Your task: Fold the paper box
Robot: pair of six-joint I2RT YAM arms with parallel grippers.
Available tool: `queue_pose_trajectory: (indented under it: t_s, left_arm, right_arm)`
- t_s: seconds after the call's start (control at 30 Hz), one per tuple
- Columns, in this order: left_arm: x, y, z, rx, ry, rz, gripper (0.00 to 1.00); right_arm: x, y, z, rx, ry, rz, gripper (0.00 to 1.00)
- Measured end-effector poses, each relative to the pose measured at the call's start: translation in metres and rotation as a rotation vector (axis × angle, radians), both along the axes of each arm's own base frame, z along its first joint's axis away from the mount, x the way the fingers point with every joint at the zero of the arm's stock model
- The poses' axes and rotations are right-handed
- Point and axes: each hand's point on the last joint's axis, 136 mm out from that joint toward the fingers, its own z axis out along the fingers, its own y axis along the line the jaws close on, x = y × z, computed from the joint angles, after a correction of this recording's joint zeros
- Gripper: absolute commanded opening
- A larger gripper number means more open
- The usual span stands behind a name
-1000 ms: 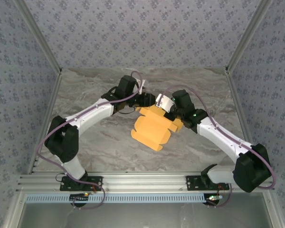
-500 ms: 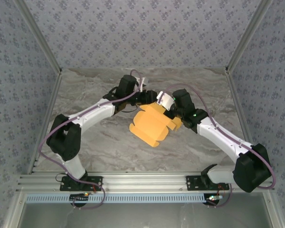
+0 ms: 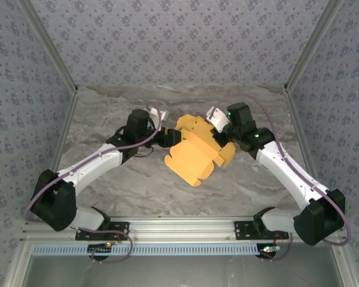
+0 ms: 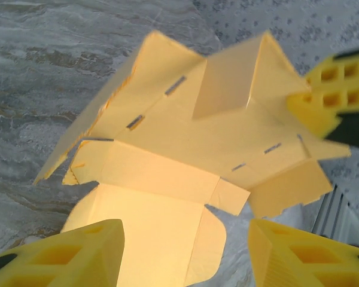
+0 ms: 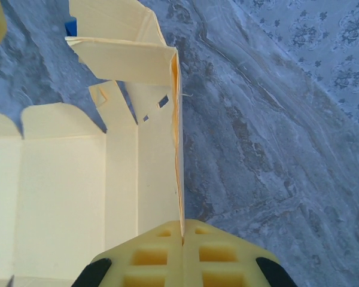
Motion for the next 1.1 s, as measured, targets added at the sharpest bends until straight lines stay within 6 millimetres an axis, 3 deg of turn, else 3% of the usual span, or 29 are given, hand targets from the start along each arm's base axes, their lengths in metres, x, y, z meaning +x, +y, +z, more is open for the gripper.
queue_pose_trajectory:
  t_s: [0.27, 0.43, 0.77, 1.1]
  left_arm:
    - [-0.015, -0.023, -0.002, 0.064, -0.138, -0.140, 0.57]
    - [0.006, -0.031, -0.014, 0.120, -0.168, -0.129, 0.58]
    - [0.037, -0.019, -0.047, 0.223, -0.174, -0.056, 0.59]
    - [0.044, -0.019, -0.070, 0.240, -0.136, -0.059, 0.58]
  right_arm:
    - [-0.012, 0.002, 0.026, 0.150, 0.104, 0.010, 0.00]
    - [-0.019, 0.004, 0.023, 0.175, 0.149, 0.020, 0.00]
    - [-0.020, 0.003, 0.020, 0.187, 0.172, 0.021, 0.00]
    - [-0.016, 0.007, 0.009, 0.185, 0.212, 0.019, 0.00]
